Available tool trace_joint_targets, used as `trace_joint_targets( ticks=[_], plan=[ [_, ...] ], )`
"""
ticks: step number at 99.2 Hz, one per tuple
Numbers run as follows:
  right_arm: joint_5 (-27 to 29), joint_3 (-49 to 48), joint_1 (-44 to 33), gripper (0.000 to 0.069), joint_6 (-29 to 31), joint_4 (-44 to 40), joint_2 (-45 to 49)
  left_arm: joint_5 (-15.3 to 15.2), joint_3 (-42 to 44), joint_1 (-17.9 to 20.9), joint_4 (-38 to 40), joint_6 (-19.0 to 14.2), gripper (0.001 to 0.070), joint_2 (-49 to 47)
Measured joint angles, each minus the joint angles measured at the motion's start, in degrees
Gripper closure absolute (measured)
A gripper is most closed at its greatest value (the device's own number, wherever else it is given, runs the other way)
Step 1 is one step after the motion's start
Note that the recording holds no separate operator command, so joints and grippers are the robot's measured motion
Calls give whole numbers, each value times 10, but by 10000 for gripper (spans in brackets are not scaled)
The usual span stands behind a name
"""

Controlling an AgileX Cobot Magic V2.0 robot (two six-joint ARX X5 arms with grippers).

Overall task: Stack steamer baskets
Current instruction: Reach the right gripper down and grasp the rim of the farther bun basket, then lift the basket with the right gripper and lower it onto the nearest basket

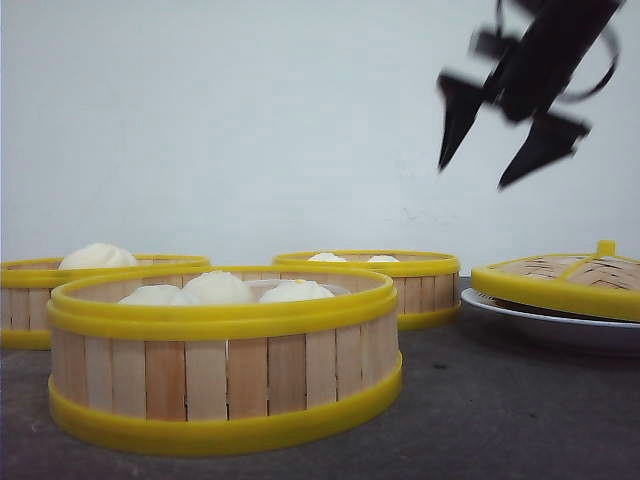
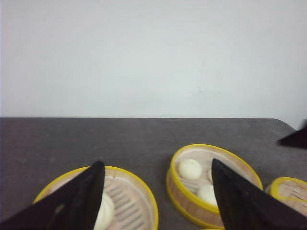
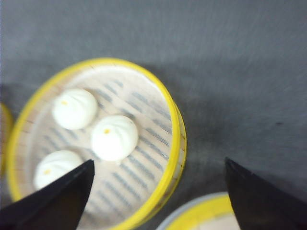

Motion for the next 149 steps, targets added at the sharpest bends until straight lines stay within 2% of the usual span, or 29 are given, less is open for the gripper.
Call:
trace_joint_targets(
  ticks=[21,45,55,76,88,118,135,149],
  plan=[
    [18,52,12,165,2,2,109,1,0,-16,-6,0,281,0],
    [40,56,18,244,13,10,156,1,0,-27,-11,0,281,-3],
    [63,56,23,333,18,9,162,1,0,-31,-11,0,281,-5],
    [66,56,33,563,37,12,163,1,0,-36,-16,0,281,-8],
    [85,56,37,645,49,16,163,1,0,-36,-24,0,281,-8],
    [84,83,38,658,79,12,164,1,0,-36,-43,3,281,-12],
    [66,147,36,658,83,-26,156,1,0,-36,-45,12,281,-17],
    [40,182,35,658,62,-87,100,1,0,-36,-54,16,281,-32]
  ],
)
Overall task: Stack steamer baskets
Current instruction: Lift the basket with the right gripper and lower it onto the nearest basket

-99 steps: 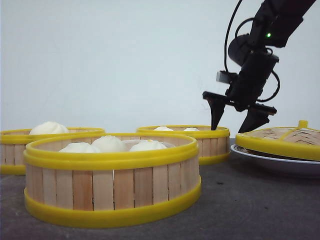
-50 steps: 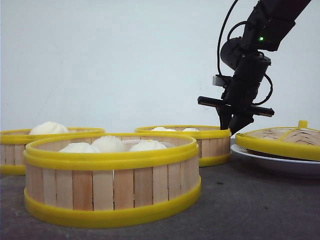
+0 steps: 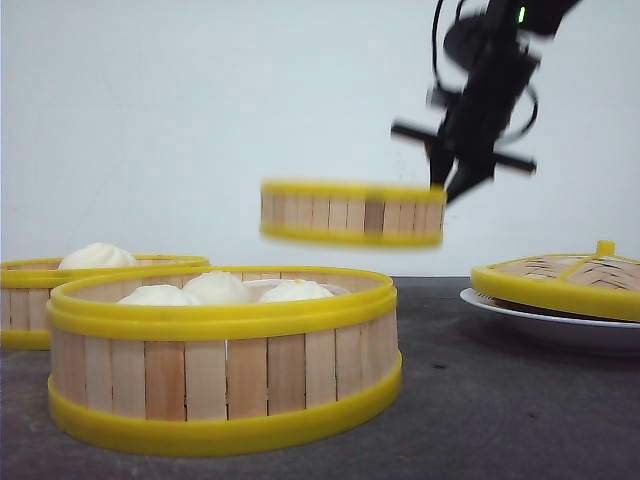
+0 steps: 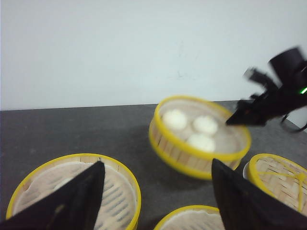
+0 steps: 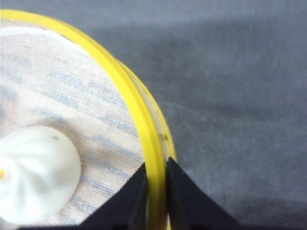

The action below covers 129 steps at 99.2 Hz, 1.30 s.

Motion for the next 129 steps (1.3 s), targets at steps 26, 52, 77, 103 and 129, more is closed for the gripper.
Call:
trace_joint_targets(
  ticks=[26,52,77,103,129],
  plan=[
    [-56,13,14,658,-74,-95,-163,0,0,0,-55,11,281,-35],
    [-70,13,85,658,-142,-181,-235,0,0,0,-77,15,281,-66],
    [-65,-24,146,658,-151,-163,-223,0,0,0,-77,15,281,-84],
    [-57,-149,191,658,-155,-68,-219,0,0,0,-82,15,281,-86],
    [-56,-274,202,658,-141,32,-218,0,0,0,-90,15,281,-86]
  ],
)
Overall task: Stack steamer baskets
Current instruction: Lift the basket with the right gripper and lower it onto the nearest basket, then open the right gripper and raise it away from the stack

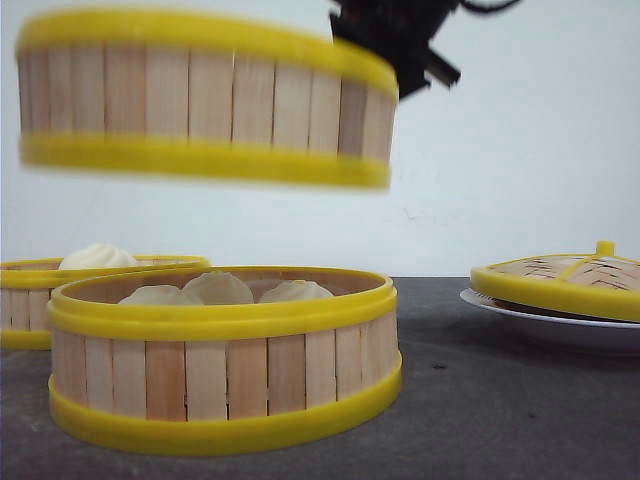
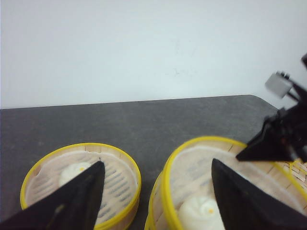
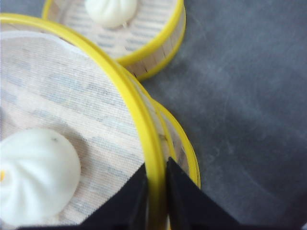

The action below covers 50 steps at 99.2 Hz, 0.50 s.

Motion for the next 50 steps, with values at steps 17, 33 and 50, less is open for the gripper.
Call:
trace_joint_targets(
  ticks=[17,33,50],
  plan=[
    [3,-44,-1,658,15,42,2,0,0,0,0,0,281,0],
    [14,-47,0,658,17,47,20,0,0,0,0,0,281,0],
    [15,-50,0,658,19,48,41,0,0,0,-2,0,281,0]
  ],
)
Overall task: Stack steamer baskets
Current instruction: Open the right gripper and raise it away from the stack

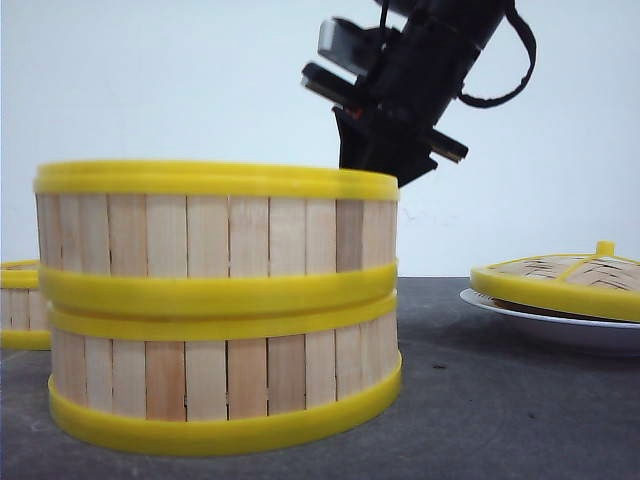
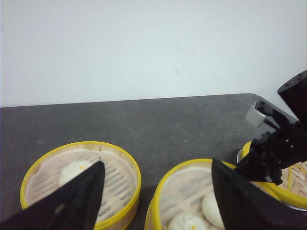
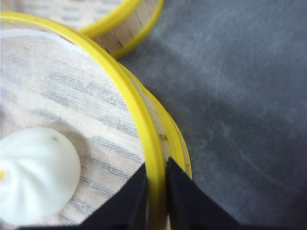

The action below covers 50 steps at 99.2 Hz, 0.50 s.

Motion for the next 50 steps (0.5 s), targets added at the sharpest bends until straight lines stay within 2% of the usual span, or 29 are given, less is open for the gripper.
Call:
trace_joint_targets(
  ticks=[50],
  plan=[
    [12,0,1,658,10,11,15,0,0,0,-1,0,281,0]
  ],
)
